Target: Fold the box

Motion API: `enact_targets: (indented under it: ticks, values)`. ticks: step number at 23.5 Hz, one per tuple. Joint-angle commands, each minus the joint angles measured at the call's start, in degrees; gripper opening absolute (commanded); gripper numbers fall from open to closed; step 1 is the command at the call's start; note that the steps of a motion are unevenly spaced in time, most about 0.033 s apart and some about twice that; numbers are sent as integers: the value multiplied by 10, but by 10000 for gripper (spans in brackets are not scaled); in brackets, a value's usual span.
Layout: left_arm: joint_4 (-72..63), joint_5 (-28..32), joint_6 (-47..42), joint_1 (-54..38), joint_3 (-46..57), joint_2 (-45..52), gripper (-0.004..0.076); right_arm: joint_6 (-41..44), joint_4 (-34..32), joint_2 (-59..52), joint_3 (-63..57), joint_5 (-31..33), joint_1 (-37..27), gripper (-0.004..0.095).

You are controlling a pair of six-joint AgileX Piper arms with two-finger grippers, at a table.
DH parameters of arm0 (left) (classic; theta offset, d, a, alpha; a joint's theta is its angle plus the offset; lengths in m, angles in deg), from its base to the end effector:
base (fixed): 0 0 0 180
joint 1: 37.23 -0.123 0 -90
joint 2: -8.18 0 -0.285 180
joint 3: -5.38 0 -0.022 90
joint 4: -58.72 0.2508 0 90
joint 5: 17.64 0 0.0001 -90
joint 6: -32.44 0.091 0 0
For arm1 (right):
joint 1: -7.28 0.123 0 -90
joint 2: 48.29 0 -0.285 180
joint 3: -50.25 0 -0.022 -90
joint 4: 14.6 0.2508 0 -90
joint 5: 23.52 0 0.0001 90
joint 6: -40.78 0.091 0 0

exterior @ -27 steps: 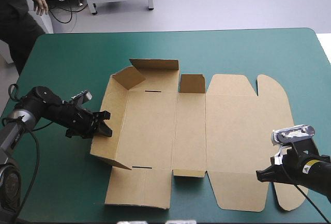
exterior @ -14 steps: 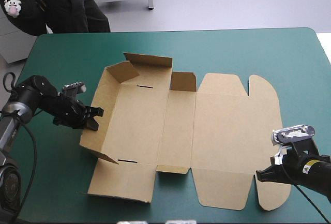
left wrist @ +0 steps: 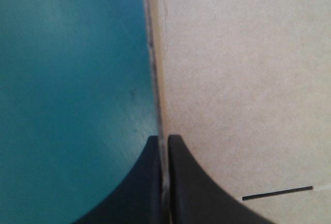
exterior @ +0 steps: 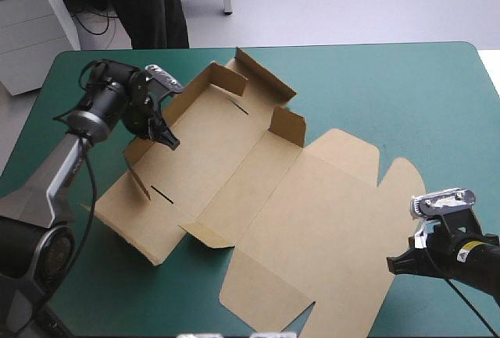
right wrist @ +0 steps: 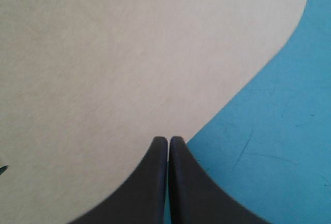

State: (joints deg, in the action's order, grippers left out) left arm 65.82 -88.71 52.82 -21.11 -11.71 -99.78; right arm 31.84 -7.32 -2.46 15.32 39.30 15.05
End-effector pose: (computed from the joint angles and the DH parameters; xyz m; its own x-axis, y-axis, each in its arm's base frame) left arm 0.3556 -0.0917 0.3264 -0.7491 0.6154 -0.2452 0.5741 0.7878 0.2229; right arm 0.0970 0.0236 0.3168 -0.7719 -0.2032 -0.6023 -0.2776 0.9602 0.0319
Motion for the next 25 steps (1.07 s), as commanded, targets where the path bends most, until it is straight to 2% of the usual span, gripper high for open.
enact_targets:
  ticks: [1, 6, 9, 14, 18, 20, 25]
  values:
    - [63, -34, 26, 45, -59, -10, -32, 5, 3, 1, 13, -26, -4, -4]
    - [181, -25, 63, 107, -102, -55, -32, 11, 3, 1, 13, -26, -4, -4]
    - [269, 18, 74, 143, -103, -64, -32, 18, 3, 1, 13, -26, -4, -4]
    - [331, 107, 75, 208, -102, -64, -32, 24, 3, 1, 13, -29, -4, -4]
    - [333, 89, 77, 262, -93, -62, -32, 26, 4, 1, 13, -29, -4, -4]
    - [340, 99, 74, 289, -77, -40, -32, 26, 4, 1, 13, -28, -4, -4]
    - [486, 217, -45, 358, 57, 53, -32, 26, 4, 1, 13, -28, -4, -4]
